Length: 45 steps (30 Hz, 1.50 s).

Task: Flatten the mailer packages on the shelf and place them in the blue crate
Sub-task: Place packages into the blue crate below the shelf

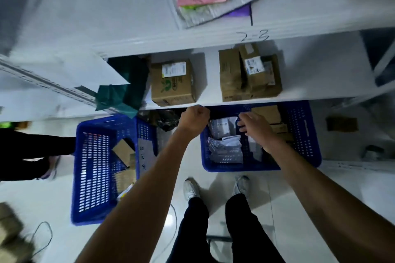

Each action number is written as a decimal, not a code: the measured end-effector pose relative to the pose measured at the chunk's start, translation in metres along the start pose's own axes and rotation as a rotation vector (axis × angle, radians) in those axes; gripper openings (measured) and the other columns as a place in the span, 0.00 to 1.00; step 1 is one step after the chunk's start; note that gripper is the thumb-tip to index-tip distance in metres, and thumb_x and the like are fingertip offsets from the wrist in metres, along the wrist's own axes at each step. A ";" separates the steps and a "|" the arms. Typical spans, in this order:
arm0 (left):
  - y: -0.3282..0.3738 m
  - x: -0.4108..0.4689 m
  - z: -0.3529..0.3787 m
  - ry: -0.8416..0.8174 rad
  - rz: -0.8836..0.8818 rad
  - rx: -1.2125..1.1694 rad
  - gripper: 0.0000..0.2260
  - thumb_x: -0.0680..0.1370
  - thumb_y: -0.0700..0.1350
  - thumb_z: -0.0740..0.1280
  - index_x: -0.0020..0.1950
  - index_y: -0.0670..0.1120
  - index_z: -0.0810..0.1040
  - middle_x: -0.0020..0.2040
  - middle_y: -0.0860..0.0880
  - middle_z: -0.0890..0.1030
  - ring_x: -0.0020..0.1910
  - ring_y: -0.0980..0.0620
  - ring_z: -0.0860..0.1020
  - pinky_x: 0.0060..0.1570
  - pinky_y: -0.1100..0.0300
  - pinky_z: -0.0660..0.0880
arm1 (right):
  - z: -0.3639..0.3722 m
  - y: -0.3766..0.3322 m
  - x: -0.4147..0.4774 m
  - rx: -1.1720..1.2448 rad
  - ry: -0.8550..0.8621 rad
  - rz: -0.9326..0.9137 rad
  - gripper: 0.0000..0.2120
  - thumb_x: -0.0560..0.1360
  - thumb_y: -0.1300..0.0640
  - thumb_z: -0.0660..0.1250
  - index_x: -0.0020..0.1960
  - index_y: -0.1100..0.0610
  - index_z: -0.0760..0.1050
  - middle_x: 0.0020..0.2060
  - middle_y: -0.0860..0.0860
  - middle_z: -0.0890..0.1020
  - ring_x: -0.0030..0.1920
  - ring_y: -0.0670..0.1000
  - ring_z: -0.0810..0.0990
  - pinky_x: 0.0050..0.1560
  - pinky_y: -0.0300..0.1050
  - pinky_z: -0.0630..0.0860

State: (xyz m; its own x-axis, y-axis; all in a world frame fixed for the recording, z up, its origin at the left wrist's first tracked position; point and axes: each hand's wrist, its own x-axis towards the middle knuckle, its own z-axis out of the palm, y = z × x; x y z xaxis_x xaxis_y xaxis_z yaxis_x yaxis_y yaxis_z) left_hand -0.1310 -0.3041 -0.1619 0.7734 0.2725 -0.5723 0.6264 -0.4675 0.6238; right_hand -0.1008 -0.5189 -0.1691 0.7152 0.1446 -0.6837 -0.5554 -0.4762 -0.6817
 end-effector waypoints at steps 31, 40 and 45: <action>0.190 -0.031 -0.171 0.430 0.478 0.255 0.20 0.80 0.47 0.63 0.72 0.45 0.72 0.72 0.43 0.71 0.70 0.43 0.70 0.68 0.50 0.70 | -0.035 -0.268 -0.050 -0.515 0.300 -0.594 0.15 0.81 0.50 0.62 0.65 0.54 0.75 0.65 0.53 0.77 0.58 0.54 0.78 0.53 0.47 0.73; 0.207 0.041 -0.206 0.235 0.533 0.295 0.19 0.80 0.47 0.63 0.69 0.42 0.74 0.65 0.40 0.78 0.63 0.40 0.76 0.61 0.51 0.74 | -0.014 -0.310 -0.002 -0.399 0.588 -0.390 0.17 0.76 0.49 0.63 0.58 0.59 0.78 0.54 0.59 0.78 0.51 0.61 0.80 0.47 0.46 0.73; 0.206 0.068 -0.209 0.226 0.492 0.207 0.12 0.79 0.48 0.63 0.59 0.47 0.79 0.54 0.45 0.83 0.53 0.42 0.81 0.47 0.54 0.76 | -0.008 -0.318 0.012 -0.301 0.619 -0.360 0.15 0.74 0.47 0.66 0.54 0.57 0.78 0.46 0.52 0.82 0.44 0.54 0.80 0.40 0.42 0.72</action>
State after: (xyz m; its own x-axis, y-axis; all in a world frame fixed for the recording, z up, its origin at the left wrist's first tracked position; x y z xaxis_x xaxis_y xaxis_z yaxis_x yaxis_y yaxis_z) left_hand 0.0714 -0.2061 0.0389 0.9845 0.1442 -0.0993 0.1737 -0.7332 0.6574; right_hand 0.0873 -0.3726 0.0417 0.9856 -0.1339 -0.1033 -0.1684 -0.7198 -0.6734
